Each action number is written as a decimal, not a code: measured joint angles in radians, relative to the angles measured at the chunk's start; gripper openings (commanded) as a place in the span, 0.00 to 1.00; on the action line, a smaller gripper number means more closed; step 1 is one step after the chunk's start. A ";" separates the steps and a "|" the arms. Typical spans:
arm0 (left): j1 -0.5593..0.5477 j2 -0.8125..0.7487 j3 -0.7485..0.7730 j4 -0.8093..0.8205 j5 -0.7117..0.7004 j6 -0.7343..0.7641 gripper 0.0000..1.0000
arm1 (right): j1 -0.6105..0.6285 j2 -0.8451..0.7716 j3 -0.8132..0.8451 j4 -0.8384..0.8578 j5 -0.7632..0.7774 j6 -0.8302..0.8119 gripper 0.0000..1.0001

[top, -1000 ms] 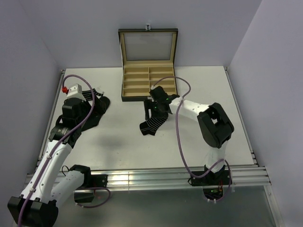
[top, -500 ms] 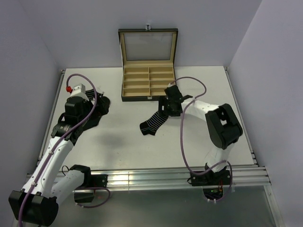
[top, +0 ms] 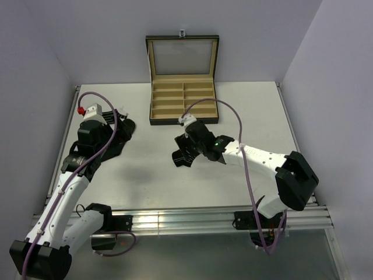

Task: Roll the socks
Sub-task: Move the sock to the center of the board, then roll the sock at the center of the board.

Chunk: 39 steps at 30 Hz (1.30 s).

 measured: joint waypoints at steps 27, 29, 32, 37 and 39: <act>0.000 -0.015 -0.017 0.003 -0.025 0.007 0.99 | 0.181 0.279 0.002 -0.034 0.150 -0.234 0.58; 0.000 -0.015 -0.017 0.003 -0.025 0.007 0.99 | 0.185 0.280 0.002 -0.023 0.149 -0.236 0.58; 0.000 -0.013 -0.017 0.003 -0.025 0.007 0.99 | 0.188 0.284 0.002 -0.009 0.150 -0.242 0.57; 0.000 -0.006 -0.017 0.003 -0.025 0.008 0.99 | 0.192 0.295 0.003 0.019 0.151 -0.252 0.53; 0.000 -0.004 -0.017 0.003 -0.025 0.008 0.99 | 0.193 0.301 0.010 0.026 0.151 -0.256 0.53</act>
